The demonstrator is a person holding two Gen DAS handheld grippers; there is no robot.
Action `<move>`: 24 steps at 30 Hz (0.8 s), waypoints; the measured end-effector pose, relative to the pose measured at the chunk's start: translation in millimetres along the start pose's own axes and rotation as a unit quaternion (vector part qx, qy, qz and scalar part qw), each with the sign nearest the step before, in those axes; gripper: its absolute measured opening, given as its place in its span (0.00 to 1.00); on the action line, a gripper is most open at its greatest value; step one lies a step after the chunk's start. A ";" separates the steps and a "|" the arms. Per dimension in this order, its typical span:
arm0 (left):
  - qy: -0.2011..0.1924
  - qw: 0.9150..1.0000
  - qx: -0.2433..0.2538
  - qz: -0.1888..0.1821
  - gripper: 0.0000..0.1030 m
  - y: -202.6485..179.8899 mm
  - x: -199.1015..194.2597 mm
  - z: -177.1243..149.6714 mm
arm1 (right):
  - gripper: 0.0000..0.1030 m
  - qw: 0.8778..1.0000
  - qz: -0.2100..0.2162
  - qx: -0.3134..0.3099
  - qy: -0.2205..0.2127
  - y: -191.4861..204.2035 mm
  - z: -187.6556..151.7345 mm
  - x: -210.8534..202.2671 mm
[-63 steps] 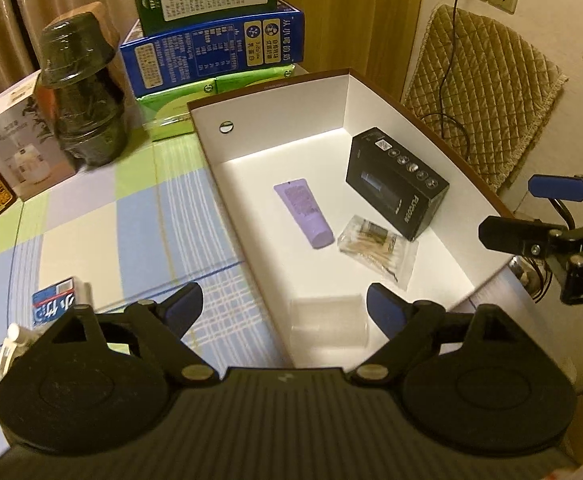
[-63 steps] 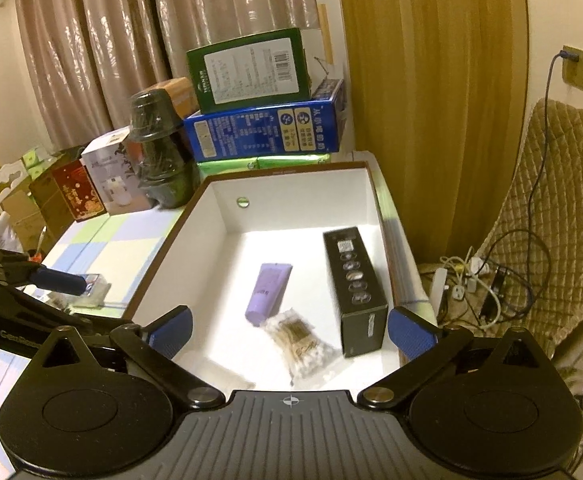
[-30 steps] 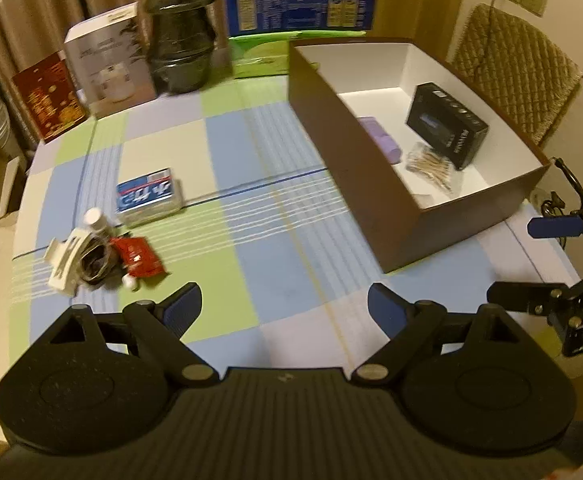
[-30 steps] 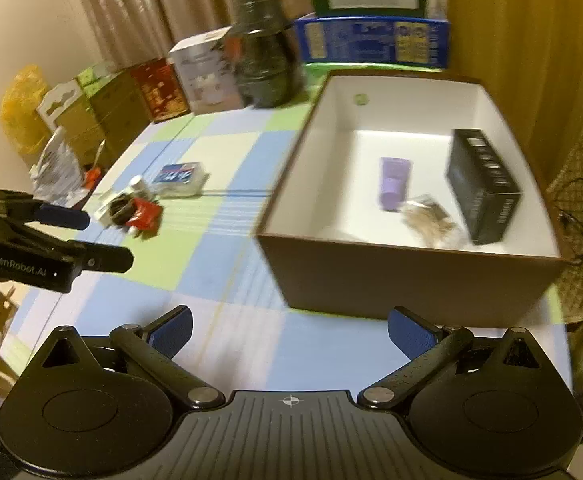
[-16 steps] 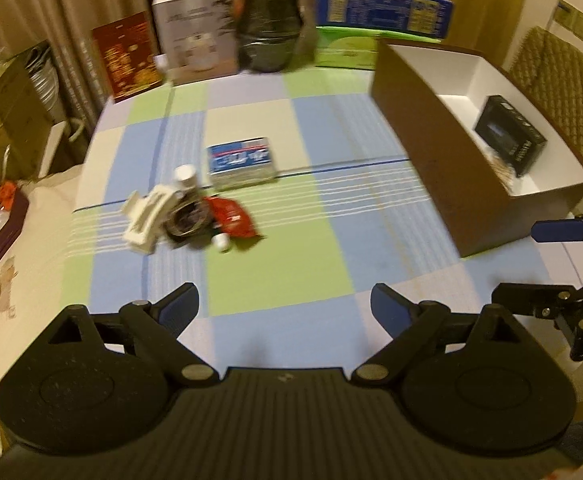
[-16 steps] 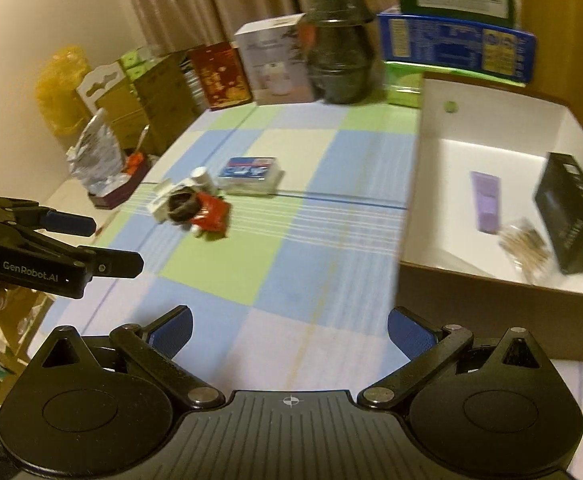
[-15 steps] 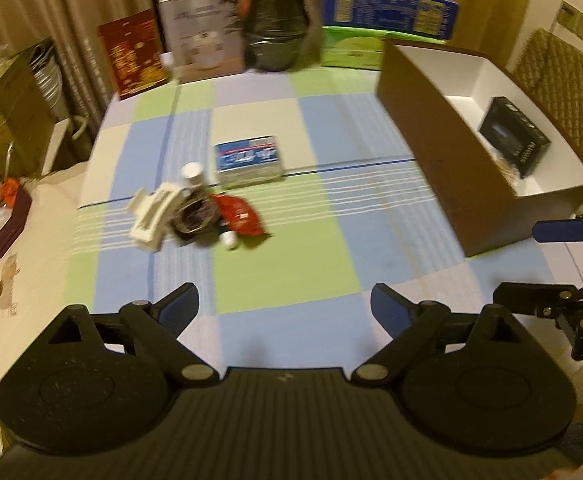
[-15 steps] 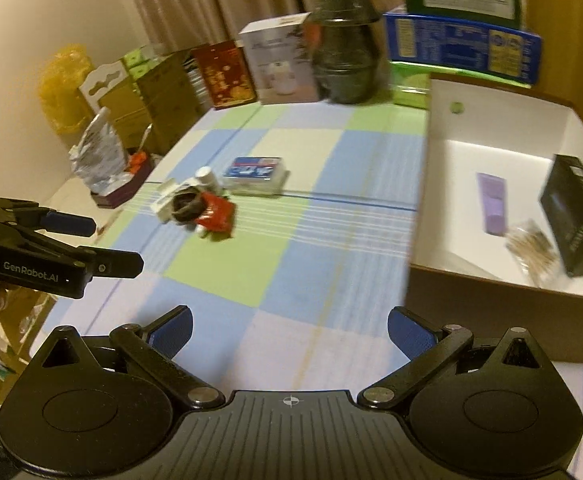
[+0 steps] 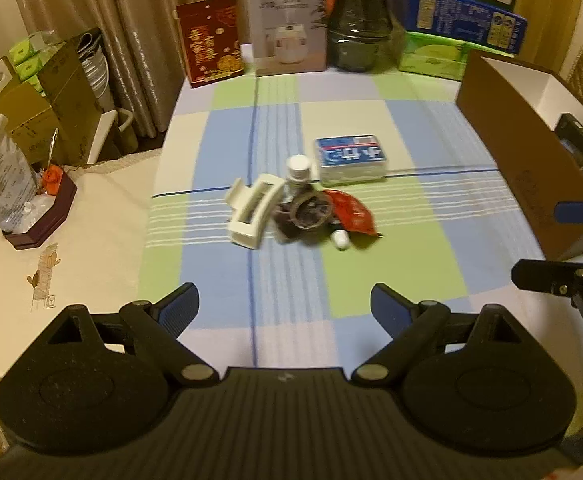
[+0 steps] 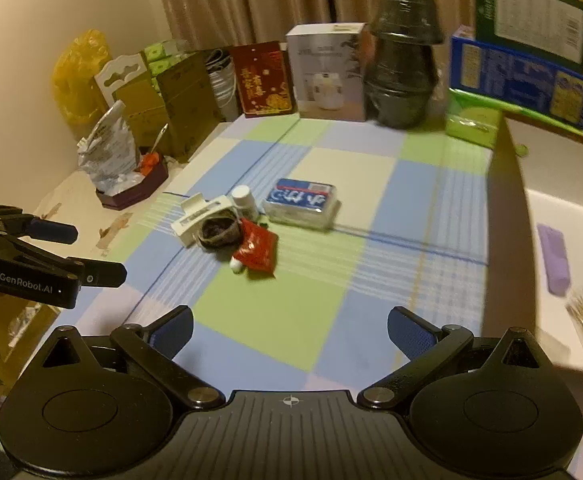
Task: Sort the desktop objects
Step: 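Move both tools back over the loose items on the table, then grasp the red snack packet with the right gripper while the left grasps the white plastic holder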
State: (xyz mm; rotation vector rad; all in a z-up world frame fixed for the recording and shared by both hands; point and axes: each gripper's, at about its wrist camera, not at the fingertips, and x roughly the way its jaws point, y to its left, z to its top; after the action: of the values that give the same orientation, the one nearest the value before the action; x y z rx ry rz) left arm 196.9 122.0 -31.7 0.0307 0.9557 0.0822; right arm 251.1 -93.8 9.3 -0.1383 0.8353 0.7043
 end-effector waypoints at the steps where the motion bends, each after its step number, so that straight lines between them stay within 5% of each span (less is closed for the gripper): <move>1: 0.000 1.000 -0.003 -0.001 0.88 4.4 4.0 0.9 | 0.98 1.000 -0.001 0.000 0.000 3.0 2.2 8.0; 3: 0.000 1.000 -0.006 0.001 0.87 12.9 13.5 3.6 | 0.97 1.000 0.000 -0.006 -0.004 8.8 4.6 21.6; 7: -0.006 1.000 0.002 0.009 0.83 28.0 34.5 12.6 | 0.76 1.000 -0.004 -0.026 -0.005 20.6 9.0 52.7; 13: -0.007 1.000 0.008 0.007 0.82 45.4 63.4 26.8 | 0.59 1.000 -0.001 -0.030 -0.010 30.0 16.3 91.2; 20: -0.006 1.000 0.019 -0.015 0.79 55.8 90.2 40.2 | 0.50 1.000 -0.017 -0.013 0.000 27.3 27.3 121.5; 24: 0.001 0.999 0.030 -0.034 0.69 54.5 106.3 48.8 | 0.48 1.000 -0.021 -0.008 0.009 24.8 32.7 137.5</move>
State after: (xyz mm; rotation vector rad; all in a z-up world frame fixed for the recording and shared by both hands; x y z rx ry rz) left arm 294.7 185.6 -86.7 0.0543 0.9601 -0.0094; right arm 319.7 8.8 -63.9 -0.1779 0.8421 0.6708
